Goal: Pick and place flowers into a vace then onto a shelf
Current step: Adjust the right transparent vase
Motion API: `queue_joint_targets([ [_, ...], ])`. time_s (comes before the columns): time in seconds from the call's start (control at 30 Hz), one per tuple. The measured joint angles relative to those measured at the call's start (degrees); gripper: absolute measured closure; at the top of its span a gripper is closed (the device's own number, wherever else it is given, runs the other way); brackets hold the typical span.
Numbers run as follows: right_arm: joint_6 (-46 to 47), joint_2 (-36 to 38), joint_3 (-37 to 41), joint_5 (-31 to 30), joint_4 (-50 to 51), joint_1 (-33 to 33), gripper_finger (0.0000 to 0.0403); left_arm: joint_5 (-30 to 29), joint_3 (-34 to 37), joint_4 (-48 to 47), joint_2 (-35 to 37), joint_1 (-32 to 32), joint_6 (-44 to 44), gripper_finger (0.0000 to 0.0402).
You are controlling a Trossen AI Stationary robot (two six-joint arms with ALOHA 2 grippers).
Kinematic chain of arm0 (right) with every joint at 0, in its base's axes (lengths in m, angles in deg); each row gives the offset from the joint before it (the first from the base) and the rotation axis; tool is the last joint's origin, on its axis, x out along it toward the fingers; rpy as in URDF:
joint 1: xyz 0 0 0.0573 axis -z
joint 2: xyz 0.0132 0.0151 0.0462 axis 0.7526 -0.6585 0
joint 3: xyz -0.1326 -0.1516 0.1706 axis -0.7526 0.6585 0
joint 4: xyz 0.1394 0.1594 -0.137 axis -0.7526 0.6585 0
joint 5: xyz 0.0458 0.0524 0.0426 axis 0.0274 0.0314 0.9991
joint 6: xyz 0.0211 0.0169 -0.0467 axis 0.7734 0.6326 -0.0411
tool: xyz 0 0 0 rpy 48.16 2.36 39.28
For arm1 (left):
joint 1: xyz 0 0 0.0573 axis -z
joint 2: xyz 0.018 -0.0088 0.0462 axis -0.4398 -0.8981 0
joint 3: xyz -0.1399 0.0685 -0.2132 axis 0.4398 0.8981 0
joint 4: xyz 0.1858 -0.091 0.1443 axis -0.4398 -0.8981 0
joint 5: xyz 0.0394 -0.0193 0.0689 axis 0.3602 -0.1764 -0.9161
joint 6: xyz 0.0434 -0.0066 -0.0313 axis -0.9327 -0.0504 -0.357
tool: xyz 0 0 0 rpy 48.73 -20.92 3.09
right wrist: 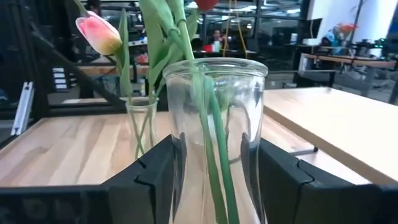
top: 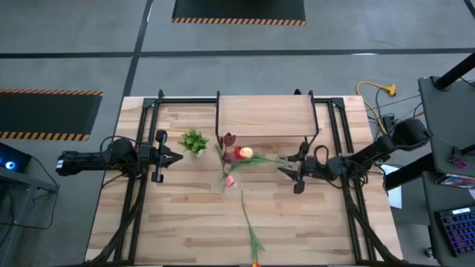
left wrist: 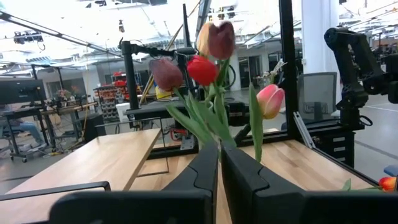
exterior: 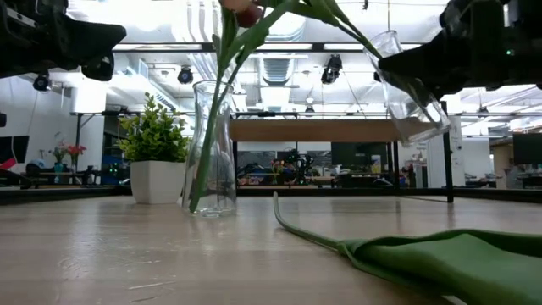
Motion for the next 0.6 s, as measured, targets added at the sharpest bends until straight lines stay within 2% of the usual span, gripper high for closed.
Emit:
queue_joint_targets([
  [0.33, 1.1, -3.9, 0.7, -9.4, -1.2, -5.8, 0.0242, 0.0, -0.1, 0.0, 0.0, 0.0, 0.0, 0.0398],
  [0.6, 0.6, -13.7, 1.6, -10.2, -14.7, -7.1, 0.0242, 0.0, -0.1, 0.0, 0.0, 0.0, 0.0, 0.0398],
])
